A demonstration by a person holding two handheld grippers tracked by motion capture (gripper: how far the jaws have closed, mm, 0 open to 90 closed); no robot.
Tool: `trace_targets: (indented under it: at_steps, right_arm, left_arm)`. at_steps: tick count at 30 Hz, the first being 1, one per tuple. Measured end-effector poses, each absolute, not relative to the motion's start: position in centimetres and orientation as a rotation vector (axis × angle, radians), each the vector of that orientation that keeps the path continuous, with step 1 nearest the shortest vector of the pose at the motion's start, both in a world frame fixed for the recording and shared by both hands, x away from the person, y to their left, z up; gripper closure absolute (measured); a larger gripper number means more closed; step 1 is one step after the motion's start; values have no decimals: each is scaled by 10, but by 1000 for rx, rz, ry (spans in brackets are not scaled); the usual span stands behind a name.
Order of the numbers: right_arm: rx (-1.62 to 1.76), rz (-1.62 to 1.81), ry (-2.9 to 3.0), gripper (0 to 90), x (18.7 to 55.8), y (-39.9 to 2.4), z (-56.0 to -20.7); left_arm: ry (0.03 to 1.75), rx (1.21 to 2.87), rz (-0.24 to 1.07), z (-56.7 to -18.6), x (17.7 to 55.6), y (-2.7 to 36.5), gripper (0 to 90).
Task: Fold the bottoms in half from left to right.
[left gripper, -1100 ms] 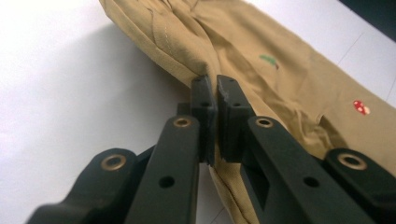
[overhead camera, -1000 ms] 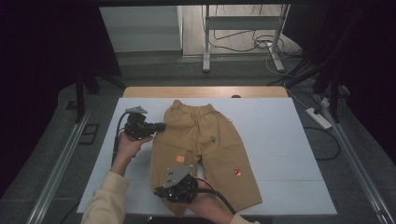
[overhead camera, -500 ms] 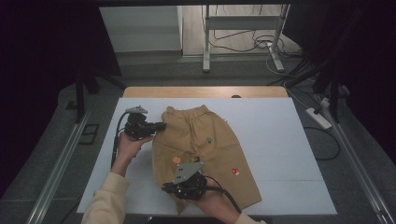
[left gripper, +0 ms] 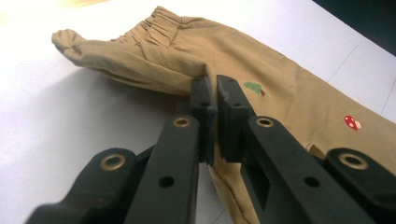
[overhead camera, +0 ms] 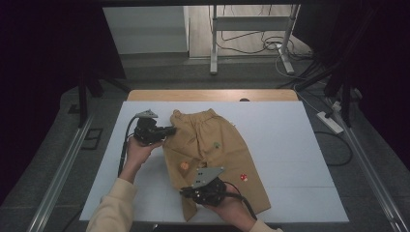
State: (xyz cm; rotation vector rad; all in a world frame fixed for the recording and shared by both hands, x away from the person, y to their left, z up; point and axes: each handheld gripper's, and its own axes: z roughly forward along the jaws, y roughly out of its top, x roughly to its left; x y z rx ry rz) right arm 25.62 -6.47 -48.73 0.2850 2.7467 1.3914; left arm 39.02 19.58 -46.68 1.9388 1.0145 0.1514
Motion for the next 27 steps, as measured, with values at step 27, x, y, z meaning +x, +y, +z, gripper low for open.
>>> trace_targets:
  at_steps: [27]
  right_arm:
    - [426, 1367, 2701, 863, 261, -112, -485]
  left_arm:
    - [974, 1999, 141, -464, 400, 168, 859]
